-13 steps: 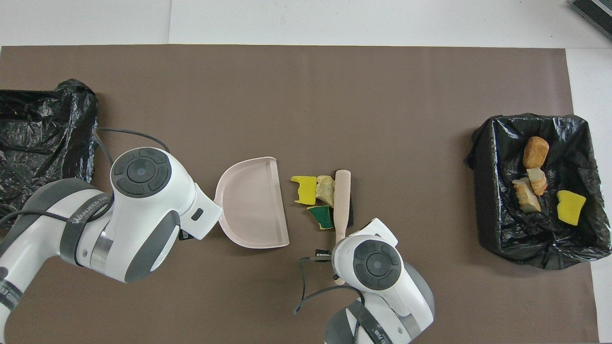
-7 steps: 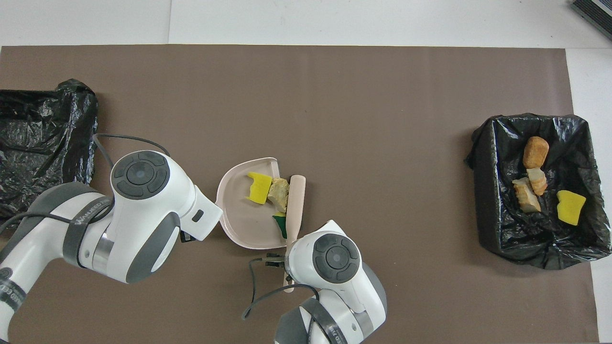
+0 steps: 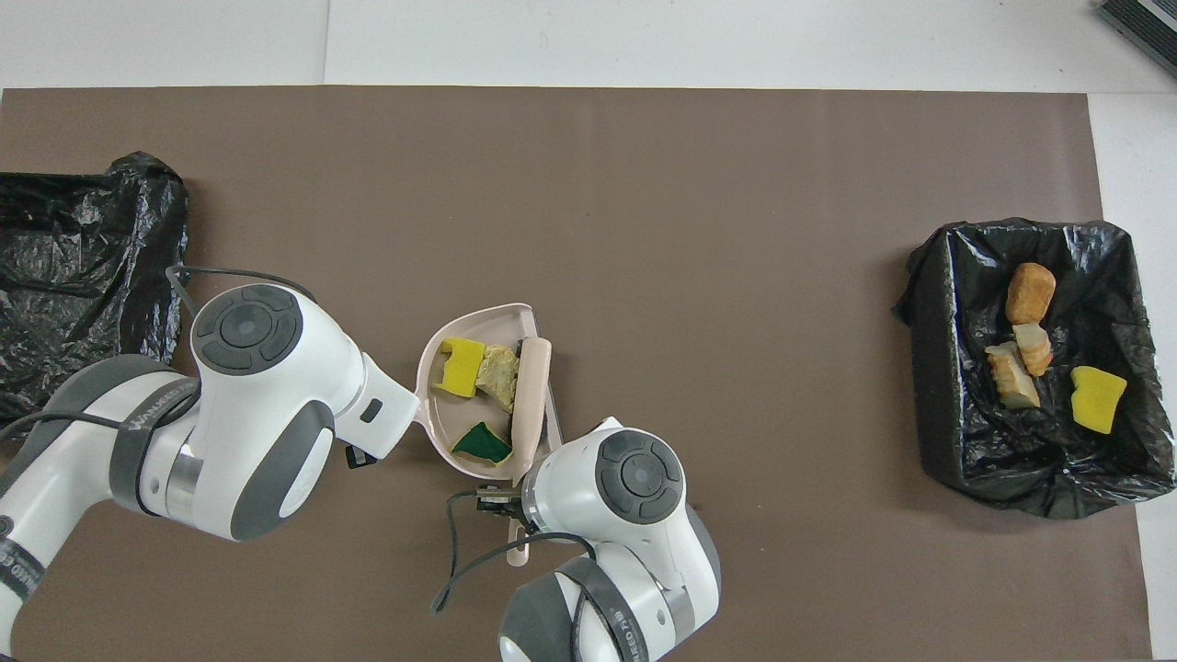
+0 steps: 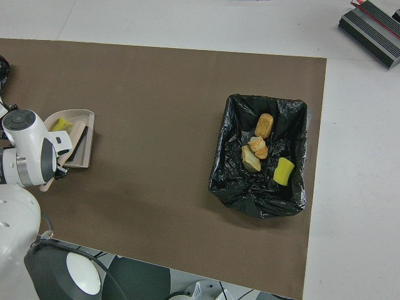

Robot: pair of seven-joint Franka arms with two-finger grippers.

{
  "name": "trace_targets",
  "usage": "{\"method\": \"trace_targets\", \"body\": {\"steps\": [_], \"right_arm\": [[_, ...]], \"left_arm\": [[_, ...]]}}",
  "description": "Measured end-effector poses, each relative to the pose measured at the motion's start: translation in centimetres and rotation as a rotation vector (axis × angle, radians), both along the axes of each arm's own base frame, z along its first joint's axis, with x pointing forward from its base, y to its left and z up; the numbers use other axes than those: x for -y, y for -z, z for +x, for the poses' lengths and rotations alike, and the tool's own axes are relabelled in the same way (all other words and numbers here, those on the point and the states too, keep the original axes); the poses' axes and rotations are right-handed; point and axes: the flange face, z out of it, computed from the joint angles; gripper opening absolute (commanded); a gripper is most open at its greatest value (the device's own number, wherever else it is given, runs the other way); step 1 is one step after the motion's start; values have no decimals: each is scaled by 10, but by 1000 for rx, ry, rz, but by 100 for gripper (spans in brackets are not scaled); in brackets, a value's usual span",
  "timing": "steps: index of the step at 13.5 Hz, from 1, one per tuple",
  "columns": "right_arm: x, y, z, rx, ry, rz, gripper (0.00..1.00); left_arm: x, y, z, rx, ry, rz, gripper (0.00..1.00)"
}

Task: Sweep and dump trash in bin
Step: 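Sweep the sponges and cracker into the dustpan with the right gripper, then lift the loaded dustpan with the left gripper while the right gripper withdraws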

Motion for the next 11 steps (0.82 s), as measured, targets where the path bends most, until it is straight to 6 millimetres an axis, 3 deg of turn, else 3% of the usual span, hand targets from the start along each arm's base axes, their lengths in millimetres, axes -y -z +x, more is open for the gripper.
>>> {"method": "trace_targets", "body": {"steps": [2,5,8,11], "right_arm": [[9,-31,-12,-34,-49,-20,0],[42,-76,-20,-19,-106,-131,0],[59,-88,-26,4,-149,-229,0],[61,-87,-39,12,-117,-272,0]], "left_arm": [[-11,-1,5,-6,-26,-27,0],[-40,-10,18,-1,-84,-78,0],[-62,-25,29,17,-147,-137,0],[-78,-39,39,46,-179,-155,0]]}}
